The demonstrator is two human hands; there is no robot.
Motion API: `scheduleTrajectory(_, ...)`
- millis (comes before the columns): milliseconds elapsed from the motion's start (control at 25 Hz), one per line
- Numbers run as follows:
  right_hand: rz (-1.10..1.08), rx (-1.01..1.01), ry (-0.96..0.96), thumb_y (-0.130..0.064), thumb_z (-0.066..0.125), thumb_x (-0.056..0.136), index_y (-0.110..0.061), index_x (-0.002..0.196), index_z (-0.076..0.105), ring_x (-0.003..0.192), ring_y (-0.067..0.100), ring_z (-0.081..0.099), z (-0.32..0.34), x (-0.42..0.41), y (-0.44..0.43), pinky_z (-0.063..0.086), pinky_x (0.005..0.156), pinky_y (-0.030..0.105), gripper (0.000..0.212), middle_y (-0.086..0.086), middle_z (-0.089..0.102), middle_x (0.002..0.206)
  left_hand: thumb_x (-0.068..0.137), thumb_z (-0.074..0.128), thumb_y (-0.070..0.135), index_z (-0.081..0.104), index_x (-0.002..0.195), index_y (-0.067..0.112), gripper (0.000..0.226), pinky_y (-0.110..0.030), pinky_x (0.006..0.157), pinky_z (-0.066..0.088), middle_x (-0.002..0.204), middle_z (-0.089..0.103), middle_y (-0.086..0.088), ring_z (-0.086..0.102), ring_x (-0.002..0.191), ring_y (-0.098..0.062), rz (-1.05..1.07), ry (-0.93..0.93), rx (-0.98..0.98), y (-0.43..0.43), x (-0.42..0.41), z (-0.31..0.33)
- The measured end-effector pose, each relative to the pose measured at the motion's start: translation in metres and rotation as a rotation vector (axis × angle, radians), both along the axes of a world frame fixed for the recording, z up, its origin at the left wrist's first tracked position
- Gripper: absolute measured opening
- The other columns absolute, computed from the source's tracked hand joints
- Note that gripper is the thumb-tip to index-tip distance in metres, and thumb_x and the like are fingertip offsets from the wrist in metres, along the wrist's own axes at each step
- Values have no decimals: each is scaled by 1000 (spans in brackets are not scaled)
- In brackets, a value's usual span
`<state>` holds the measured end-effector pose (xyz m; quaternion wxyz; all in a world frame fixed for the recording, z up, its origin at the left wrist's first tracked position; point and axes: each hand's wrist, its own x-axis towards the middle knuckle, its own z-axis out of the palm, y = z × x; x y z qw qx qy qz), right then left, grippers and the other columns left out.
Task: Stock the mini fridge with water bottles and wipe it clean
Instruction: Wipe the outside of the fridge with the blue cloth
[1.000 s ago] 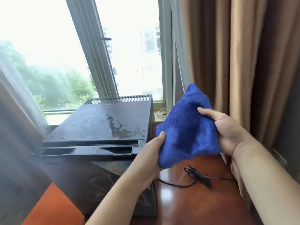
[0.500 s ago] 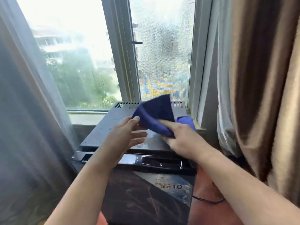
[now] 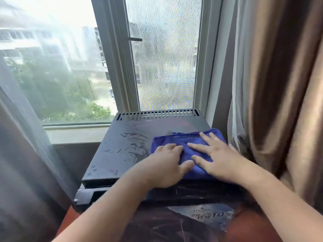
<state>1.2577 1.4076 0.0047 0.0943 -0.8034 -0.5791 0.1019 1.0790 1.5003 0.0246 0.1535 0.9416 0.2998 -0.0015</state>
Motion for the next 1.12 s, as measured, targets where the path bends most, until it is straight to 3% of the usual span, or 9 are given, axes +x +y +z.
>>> scheduleTrajectory(80,-6,23,-28,-83,19,81,-65,149,21,157,11,-10,-6,-3,-3,11,127,52,70,-14,-3,171,105,33,54,6,164,21,72,-38,128,5,172,-1,-9,0,158,-27,-22,114,7,-2,5,-10)
scheduleTrajectory(200,-24,36,-85,-81,5,75,-63,152,13,157,11,-12,-8,-4,5,9,128,45,79,-13,-6,171,110,23,44,-6,162,13,68,-33,124,-8,170,-13,-14,-12,158,-26,-50,145,72,0,14,-8)
scheduleTrajectory(440,40,-32,-94,-67,24,100,-57,156,11,157,13,-14,-4,12,45,6,128,47,58,-10,-9,171,112,16,33,-7,160,0,62,-34,123,-13,170,-10,-16,-18,156,-27,-84,233,158,34,32,-13)
scheduleTrajectory(640,90,-53,-104,-63,23,104,-53,158,8,158,15,-12,-6,36,93,4,127,51,57,-7,-7,171,111,20,38,-7,161,5,66,-41,128,-5,168,-13,-23,-16,156,-32,42,222,37,85,57,-23)
scheduleTrajectory(1120,14,-28,-49,-59,22,105,-43,161,9,158,14,-9,0,73,164,4,127,50,60,-7,-9,171,109,33,45,8,164,19,66,-34,124,-1,171,-4,-11,-2,158,-29,211,29,-37,148,106,-9)
